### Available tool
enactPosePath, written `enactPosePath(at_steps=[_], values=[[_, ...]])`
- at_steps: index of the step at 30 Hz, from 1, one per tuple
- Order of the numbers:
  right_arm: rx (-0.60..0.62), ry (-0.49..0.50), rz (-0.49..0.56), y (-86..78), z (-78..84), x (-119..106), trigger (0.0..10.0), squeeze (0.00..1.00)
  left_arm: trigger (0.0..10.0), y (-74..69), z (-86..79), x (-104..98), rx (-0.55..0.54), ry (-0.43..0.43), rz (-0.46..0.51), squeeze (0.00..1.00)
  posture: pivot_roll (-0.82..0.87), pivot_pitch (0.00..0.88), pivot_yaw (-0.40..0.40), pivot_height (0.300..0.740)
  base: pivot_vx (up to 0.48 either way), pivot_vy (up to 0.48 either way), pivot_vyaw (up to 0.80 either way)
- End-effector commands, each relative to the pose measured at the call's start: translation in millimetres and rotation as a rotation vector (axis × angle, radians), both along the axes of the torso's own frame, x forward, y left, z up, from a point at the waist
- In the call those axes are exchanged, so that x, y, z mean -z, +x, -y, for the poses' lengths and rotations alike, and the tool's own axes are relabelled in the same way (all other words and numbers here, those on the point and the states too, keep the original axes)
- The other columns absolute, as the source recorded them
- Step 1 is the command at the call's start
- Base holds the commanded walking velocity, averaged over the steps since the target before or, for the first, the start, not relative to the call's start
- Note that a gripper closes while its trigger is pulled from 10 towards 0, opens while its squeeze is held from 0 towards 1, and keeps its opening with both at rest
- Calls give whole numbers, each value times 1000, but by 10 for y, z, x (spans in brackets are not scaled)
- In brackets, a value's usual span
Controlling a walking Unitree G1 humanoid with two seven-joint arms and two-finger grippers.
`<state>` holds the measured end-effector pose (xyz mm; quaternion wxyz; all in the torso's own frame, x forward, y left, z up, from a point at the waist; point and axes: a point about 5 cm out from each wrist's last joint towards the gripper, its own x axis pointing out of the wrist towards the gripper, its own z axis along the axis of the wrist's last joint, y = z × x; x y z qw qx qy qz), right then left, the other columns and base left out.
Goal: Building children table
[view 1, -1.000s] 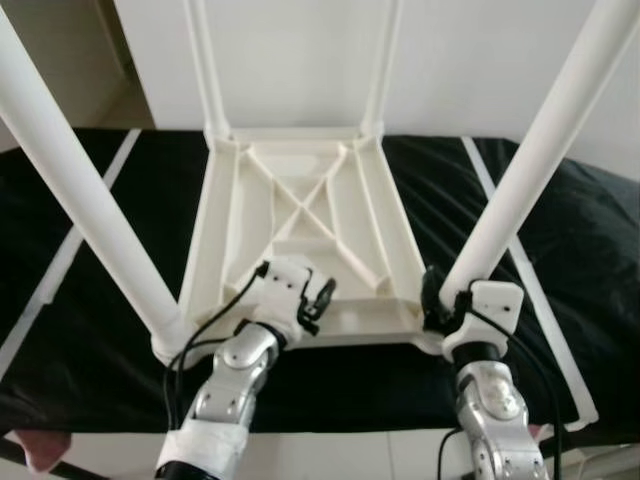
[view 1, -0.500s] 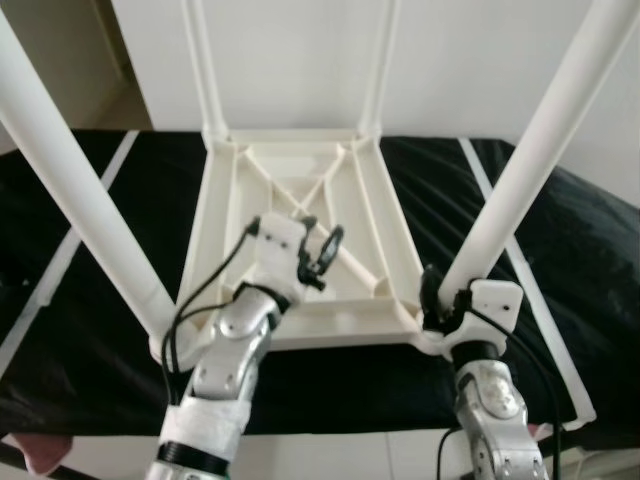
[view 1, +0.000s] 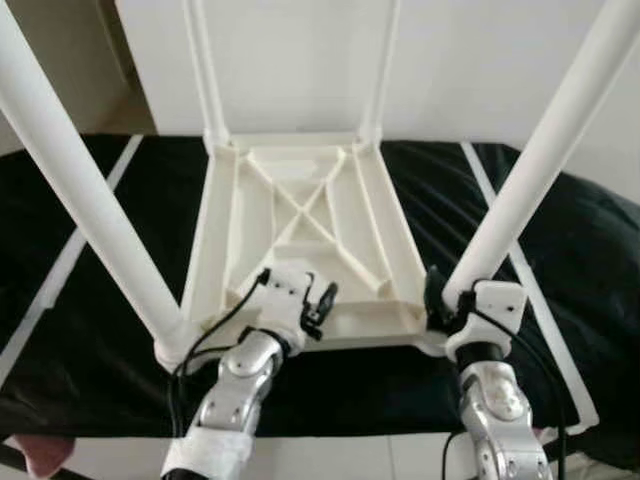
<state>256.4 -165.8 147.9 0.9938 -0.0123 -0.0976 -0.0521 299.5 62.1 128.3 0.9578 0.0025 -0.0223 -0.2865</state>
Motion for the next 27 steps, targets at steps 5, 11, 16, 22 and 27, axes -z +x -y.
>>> enactPosePath(at_steps=[5, 11, 16, 22, 27], values=[[8, -4, -8, 11, 22, 20, 10000, 0, 10000, -107, 78, -269, 81, -77, 166, 1000, -149, 98, -6, 740, 0, 0, 0], [2, -3, -11, 10, 7, 31, 10000, 0, 10000, -135, 102, -294, 123, -60, 174, 1000, -146, 99, -3, 740, 0, 0, 0], [1, -7, -15, 9, 14, 42, 10000, 0, 10000, -168, 123, -298, 180, -67, 162, 1000, -146, 98, -2, 740, 0, 0, 0], [-8, -14, -20, 7, 18, 52, 10000, 0, 10000, -199, 115, -362, 207, -69, 199, 1000, -148, 98, -2, 740, 0, 0, 0], [-36, -26, -29, 1, 21, 65, 10000, 0, 10000, -169, 83, -397, 174, 59, 258, 0, -147, 100, 0, 740, 0, 0, 0]])
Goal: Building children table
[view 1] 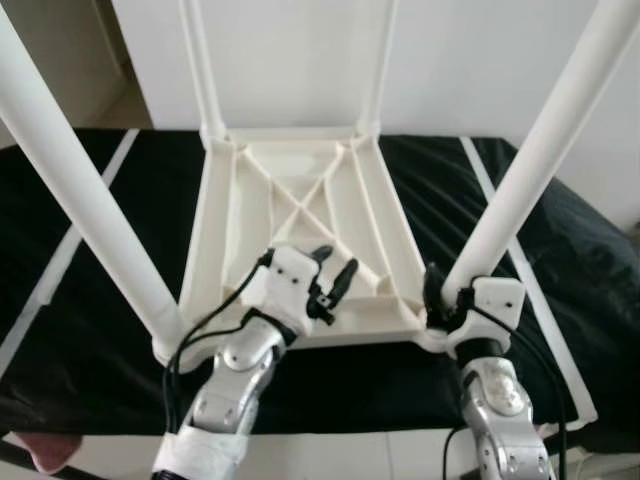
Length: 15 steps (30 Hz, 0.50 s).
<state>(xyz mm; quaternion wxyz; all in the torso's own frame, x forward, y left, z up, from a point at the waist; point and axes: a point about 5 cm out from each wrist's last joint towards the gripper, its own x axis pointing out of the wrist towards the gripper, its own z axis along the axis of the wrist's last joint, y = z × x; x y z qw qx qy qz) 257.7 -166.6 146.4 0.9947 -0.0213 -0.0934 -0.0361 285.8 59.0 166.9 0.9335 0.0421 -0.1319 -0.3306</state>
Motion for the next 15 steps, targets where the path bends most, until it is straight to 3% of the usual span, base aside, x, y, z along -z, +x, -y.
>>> enactPosePath(at_steps=[1, 2, 3, 4, 7, 8, 10, 11, 15], values=[[-20, -11, -21, -12, 7, 53, 10000, 0, 10000, -23, 42, -24, 70, 33, 15, 0, -147, 99, 2, 740, 0, 0, 0], [-20, -11, -21, -12, 7, 53, 10000, 0, 10000, -23, 42, -24, 70, 33, 15, 0, -147, 99, 2, 740, 0, 0, 0], [-27, -13, -22, -12, 2, 54, 10000, 0, 10000, -14, 29, -40, 62, 15, 10, 188, -147, 99, 1, 740, 0, 0, 0], [-30, -13, -22, -9, 1, 52, 10000, 0, 10000, 25, -8, -52, 24, -17, -2, 1000, -148, 99, 3, 740, 0, 0, 0], [-30, -12, -20, -3, 1, 48, 10000, 0, 10000, 100, -76, -54, -59, -48, -15, 1000, -149, 97, 3, 740, 0, 0, 0], [-29, -11, -20, 1, 0, 48, 10000, 0, 10000, 157, -123, -47, -121, -65, -26, 847, -149, 97, 2, 740, 0, 0, 0], [-29, -10, -21, 3, 0, 49, 10000, 0, 10000, 189, -151, -42, -159, -73, -32, 847, -149, 97, 2, 740, 0, 0, 0], [-29, -10, -21, 5, -2, 52, 10000, 0, 10000, 222, -177, -37, -190, -95, -51, 0, -147, 94, 2, 740, 0, 0, 0], [-29, -9, -25, 6, -12, 75, 10000, 0, 10000, 304, -212, -36, -279, -136, -93, 0, -147, 92, 5, 740, 0, 0, 0]])
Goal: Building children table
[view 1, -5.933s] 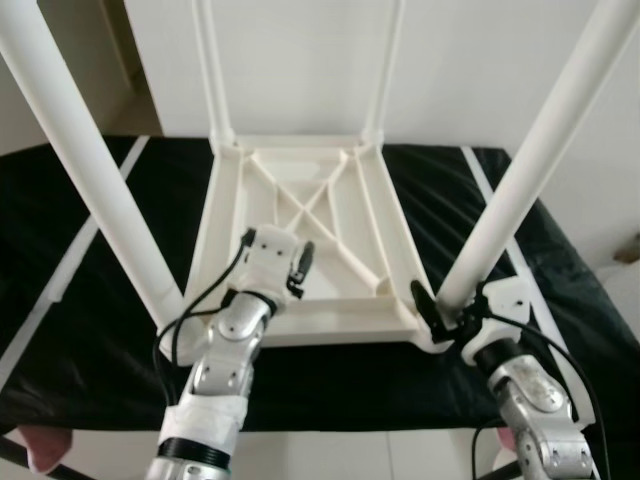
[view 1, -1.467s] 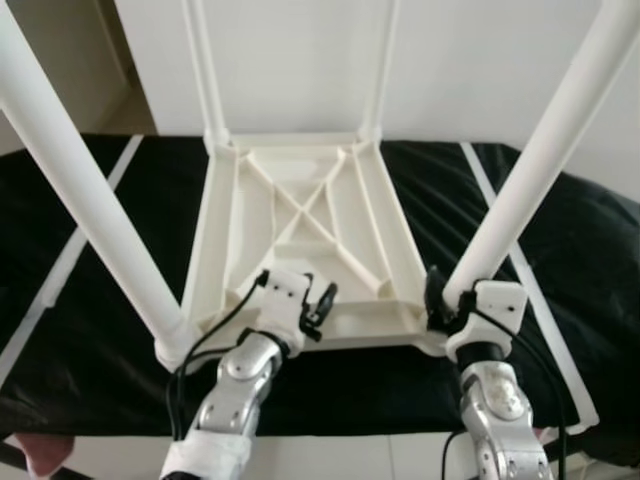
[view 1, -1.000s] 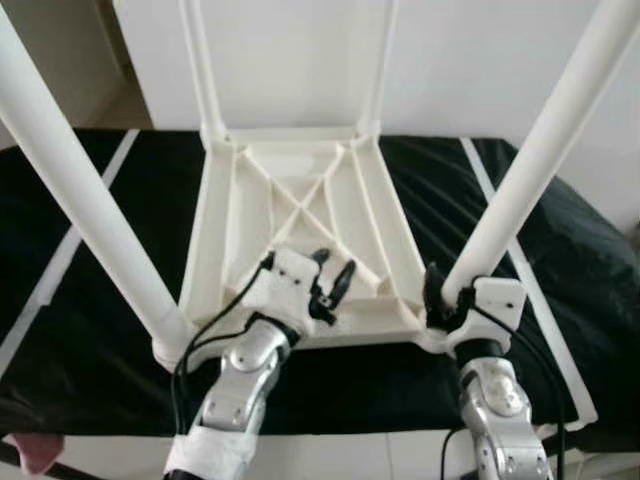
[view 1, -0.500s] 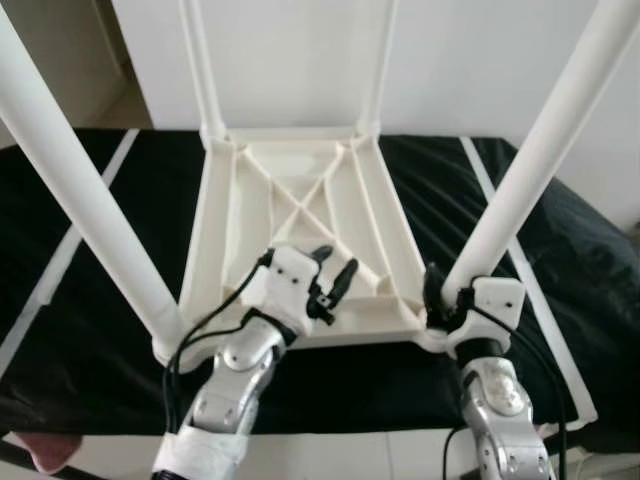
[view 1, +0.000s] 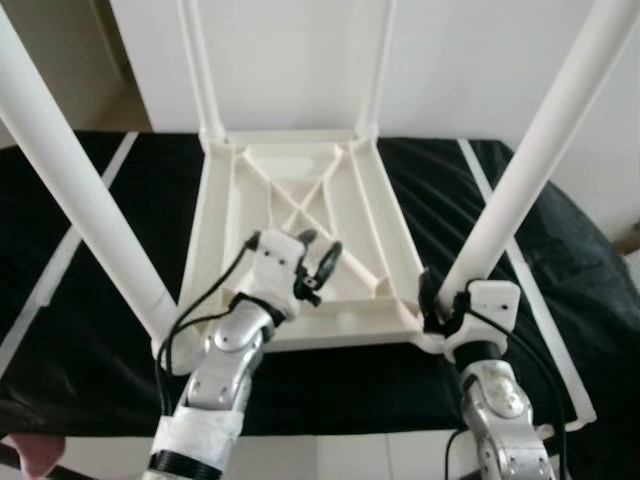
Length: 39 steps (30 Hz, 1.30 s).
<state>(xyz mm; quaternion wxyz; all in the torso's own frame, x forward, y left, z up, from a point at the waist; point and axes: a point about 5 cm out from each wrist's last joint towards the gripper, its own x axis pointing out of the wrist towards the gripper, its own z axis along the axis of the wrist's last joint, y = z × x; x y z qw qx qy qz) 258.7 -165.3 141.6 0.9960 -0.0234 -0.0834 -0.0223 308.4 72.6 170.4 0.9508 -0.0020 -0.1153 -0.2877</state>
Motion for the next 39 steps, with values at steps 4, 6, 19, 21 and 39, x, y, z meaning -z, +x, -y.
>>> enactPosePath(at_steps=[4, 6, 19, 21, 39], values=[[-11, -2, 0, 3, -2, 19, 10000, 0, 10000, 100, -90, -3, -253, -70, -58, 0, -154, 84, 8, 740, 0, 0, 0], [-13, -2, 4, 11, 11, 8, 10000, 0, 10000, 94, -80, -4, -253, -70, -52, 0, -153, 81, 9, 740, 0, 0, 0], [-56, -19, 3, 62, 34, 23, 10000, 0, 10000, 157, -54, 40, -247, 60, -50, 0, -131, 64, -1, 740, 0, 0, 0], [-62, -21, 5, 66, 29, 22, 10000, 0, 10000, 169, -57, 23, -256, 63, -48, 0, -131, 61, 0, 740, 0, 0, 0], [-265, -89, 10, 86, 73, -34, 10000, 0, 10000, -221, 288, -1, 233, 57, -56, 0, -141, 64, 13, 740, 0, 0, 0]])
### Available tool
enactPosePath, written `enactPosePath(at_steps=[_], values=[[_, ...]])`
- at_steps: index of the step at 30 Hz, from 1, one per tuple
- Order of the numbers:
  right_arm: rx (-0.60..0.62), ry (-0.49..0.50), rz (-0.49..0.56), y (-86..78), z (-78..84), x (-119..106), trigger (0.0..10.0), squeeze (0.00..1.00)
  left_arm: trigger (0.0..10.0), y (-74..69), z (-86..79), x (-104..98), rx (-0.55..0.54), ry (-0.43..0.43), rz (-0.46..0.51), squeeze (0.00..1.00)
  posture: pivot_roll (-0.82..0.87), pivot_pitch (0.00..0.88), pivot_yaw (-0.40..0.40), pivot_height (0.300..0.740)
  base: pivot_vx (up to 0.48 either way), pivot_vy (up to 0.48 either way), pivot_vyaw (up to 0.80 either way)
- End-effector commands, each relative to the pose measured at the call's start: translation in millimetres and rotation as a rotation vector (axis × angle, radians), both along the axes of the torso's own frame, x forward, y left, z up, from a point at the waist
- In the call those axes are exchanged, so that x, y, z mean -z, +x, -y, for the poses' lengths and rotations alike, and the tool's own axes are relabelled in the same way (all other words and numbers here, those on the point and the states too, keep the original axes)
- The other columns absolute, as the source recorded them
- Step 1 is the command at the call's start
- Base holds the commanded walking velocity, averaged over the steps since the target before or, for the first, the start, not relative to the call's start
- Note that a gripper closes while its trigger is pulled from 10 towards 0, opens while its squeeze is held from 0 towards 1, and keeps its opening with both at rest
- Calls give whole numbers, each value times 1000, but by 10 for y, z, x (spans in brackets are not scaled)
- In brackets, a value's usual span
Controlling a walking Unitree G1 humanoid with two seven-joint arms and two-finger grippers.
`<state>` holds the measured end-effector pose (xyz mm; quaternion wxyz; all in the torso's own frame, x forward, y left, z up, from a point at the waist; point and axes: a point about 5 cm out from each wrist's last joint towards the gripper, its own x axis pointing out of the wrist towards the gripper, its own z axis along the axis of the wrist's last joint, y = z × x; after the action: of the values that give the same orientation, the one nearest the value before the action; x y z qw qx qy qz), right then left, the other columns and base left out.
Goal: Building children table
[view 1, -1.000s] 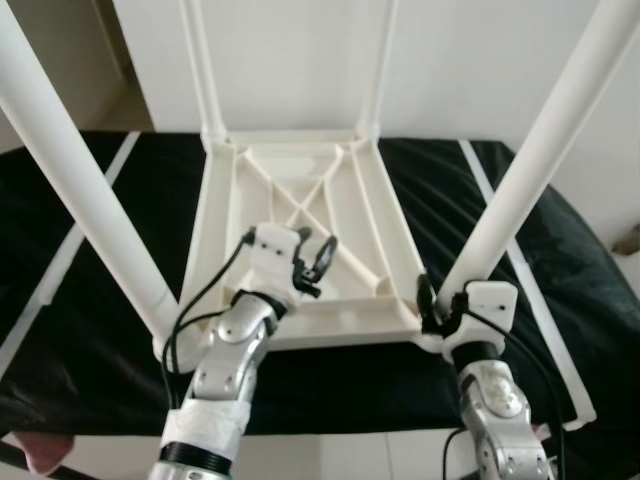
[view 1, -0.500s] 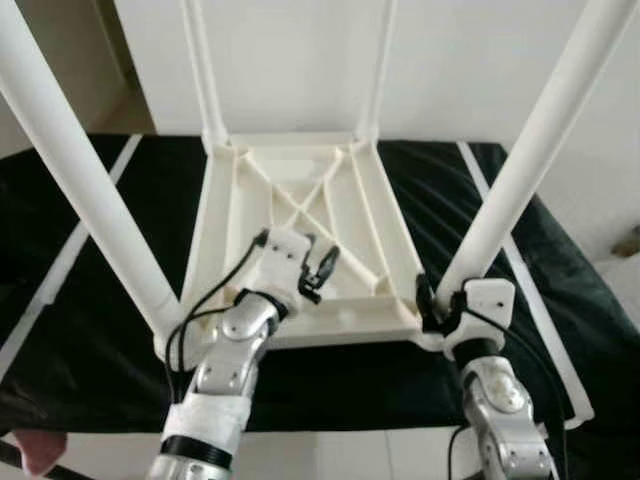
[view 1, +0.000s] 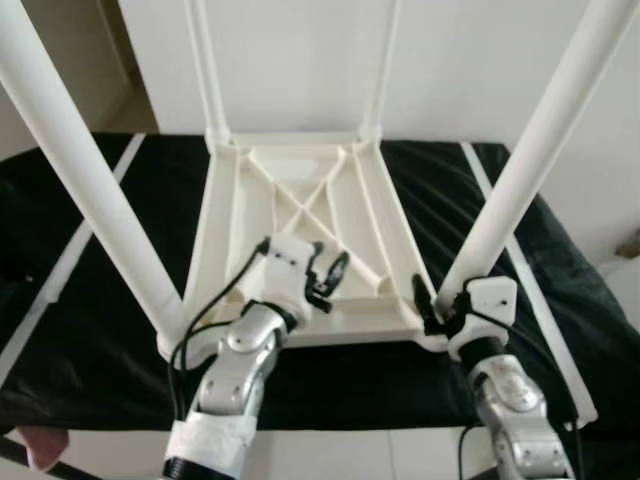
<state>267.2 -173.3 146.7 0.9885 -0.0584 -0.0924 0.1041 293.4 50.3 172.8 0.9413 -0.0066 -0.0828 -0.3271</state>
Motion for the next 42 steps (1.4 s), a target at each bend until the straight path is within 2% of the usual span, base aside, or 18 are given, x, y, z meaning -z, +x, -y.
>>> enactPosePath(at_steps=[1, 3, 7, 10, 11, 12, 14, 15, 23, 26, 29, 31, 35, 38, 39, 40, 42], values=[[-45, -12, -7, 8, -4, 19, 10000, 0, 10000, -88, 75, 29, 166, 54, 20, 0, -142, 63, 14, 740, 0, 0, 0], [-108, -38, -24, 23, 13, 25, 10000, 0, 10000, -105, 92, 62, 181, 80, 16, 0, -137, 58, 17, 740, 0, 0, 0], [-159, -56, -41, 28, 27, 32, 10000, 0, 10000, -117, 104, 78, 186, 80, 3, 0, -134, 60, 15, 740, 0, 0, 0], [-204, -83, -53, 28, 27, 40, 10000, 0, 10000, -134, 116, 98, 186, 54, -36, 0, -132, 64, 15, 740, 0, 0, 0], [-240, -107, -66, 32, 31, 56, 10000, 0, 10000, -187, 148, 130, 205, 50, -65, 0, -132, 66, 16, 740, 0, 0, 0], [-253, -117, -71, 36, 38, 64, 5020, 0, 10000, -222, 169, 142, 220, 61, -64, 0, -132, 66, 16, 740, 0, 0, 0], [-259, -121, -73, 39, 43, 68, 5020, 0, 10000, -244, 182, 149, 229, 71, -60, 0, -132, 66, 16, 740, 0, 0, 0], [-263, -121, -75, 49, 55, 70, 0, 0, 10000, -259, 191, 151, 236, 74, -60, 0, -133, 66, 18, 740, 0, 0, 0], [-239, -102, -79, 67, 97, 69, 0, 0, 10000, -252, 214, 155, 234, 80, -64, 0, -137, 72, 22, 740, 0, 0, 0], [-214, -66, -74, 47, 76, 61, 0, 0, 10000, -252, 228, 168, 231, 78, -69, 0, -140, 75, 22, 740, 0, 0, 0], [-149, -20, -63, 27, 37, 57, 0, 0, 10000, -263, 232, 181, 222, 79, -76, 0, -146, 76, 22, 740, 0, 0, 0], [-59, 13, -63, 5, -8, 83, 0, 0, 10000, -265, 224, 189, 211, 73, -84, 0, -148, 78, 19, 740, 0, 0, 0], [-12, 30, -62, -5, -24, 97, 0, 0, 10000, -264, 220, 191, 207, 71, -86, 0, -148, 78, 19, 740, 0, 0, 0], [165, 105, -93, -13, -54, 167, 0, 0, 10000, -254, 217, 189, 198, 72, -83, 0, -147, 76, 18, 740, 0, 0, 0], [165, 105, -93, -13, -54, 167, 0, 0, 10000, -254, 217, 189, 198, 72, -83, 0, -147, 76, 18, 740, 0, 0, 0], [255, 131, -117, -11, -103, 202, 0, 0, 10000, -251, 222, 181, 198, 70, -81, 0, -145, 76, 18, 740, 0, 0, 0], [290, 141, -126, -10, -129, 211, 0, 0, 10000, -249, 224, 177, 199, 69, -79, 0, -145, 76, 18, 740, 0, 0, 0]])
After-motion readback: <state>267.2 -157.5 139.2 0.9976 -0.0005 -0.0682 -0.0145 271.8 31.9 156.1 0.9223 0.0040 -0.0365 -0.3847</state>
